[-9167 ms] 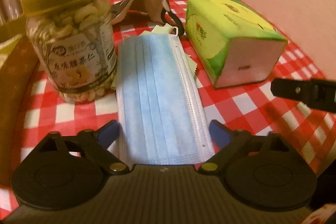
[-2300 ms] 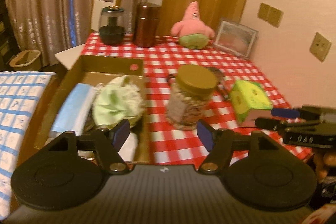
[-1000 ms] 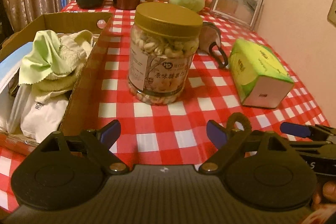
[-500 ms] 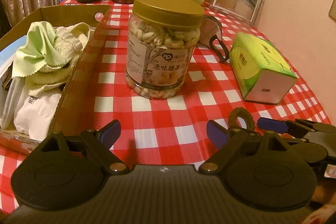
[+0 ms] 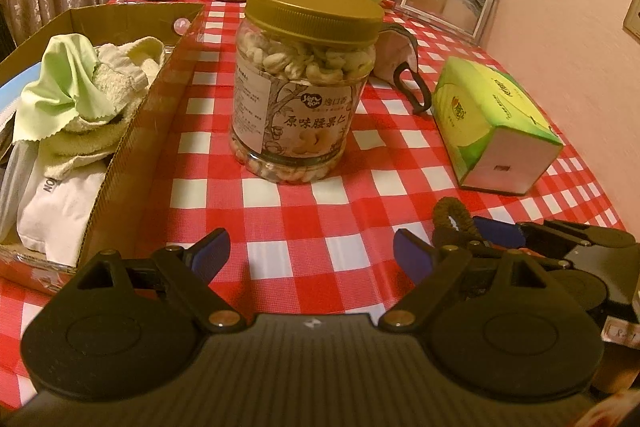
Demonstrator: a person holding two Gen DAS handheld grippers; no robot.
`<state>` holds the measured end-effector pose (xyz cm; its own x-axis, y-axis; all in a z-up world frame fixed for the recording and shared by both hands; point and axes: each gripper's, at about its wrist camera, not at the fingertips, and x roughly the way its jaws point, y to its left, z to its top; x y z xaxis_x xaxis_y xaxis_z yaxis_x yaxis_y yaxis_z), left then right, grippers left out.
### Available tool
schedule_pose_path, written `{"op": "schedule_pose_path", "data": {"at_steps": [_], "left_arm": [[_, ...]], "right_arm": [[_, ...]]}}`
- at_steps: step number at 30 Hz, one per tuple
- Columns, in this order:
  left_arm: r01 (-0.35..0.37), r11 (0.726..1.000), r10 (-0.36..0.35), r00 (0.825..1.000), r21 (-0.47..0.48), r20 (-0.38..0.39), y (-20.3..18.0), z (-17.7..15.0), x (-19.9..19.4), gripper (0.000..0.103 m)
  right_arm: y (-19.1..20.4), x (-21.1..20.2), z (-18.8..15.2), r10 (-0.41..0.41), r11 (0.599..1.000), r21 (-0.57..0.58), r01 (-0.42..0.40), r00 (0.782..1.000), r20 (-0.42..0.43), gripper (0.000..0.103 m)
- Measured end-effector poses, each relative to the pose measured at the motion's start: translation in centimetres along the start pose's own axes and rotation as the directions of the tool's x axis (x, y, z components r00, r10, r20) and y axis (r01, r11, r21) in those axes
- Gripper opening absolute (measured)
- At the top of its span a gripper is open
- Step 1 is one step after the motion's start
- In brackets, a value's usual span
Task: Organize soft objects
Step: 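Lift the hair tie with the right tool while the left tool moves toward the black mask, then close the left tool on the black cloth face mask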
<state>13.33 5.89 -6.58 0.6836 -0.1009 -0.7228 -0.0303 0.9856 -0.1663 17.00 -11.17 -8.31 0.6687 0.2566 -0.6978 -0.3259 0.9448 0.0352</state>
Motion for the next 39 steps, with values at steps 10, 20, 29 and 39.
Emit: {"op": "schedule_pose_path", "data": {"at_steps": [10, 20, 29, 39], "left_arm": [[0.017, 1.0, -0.017, 1.0, -0.006, 0.009, 0.1, 0.1, -0.2, 0.087], [0.051, 0.998, -0.052, 0.998, 0.03, 0.034, -1.1, 1.4, -1.9, 0.087], [0.094, 0.981, -0.107, 0.992, 0.172, 0.071, -2.9, 5.2, -5.8, 0.086], [0.156, 0.928, -0.18, 0.983, 0.338, 0.042, -4.5, 13.0, -6.9, 0.086]], "right_arm": [[-0.1, -0.5, 0.0, 0.001, 1.0, 0.005, -0.001, 1.0, 0.007, 0.017], [-1.2, -4.1, 1.5, 0.038, 0.999, 0.037, -0.04, 0.998, 0.055, 0.017], [-3.6, -7.9, 5.6, 0.097, 0.995, 0.018, -0.099, 0.991, 0.096, 0.017], [-7.5, -8.7, 11.8, 0.129, 0.988, -0.091, -0.121, 0.988, 0.082, 0.017]]}}
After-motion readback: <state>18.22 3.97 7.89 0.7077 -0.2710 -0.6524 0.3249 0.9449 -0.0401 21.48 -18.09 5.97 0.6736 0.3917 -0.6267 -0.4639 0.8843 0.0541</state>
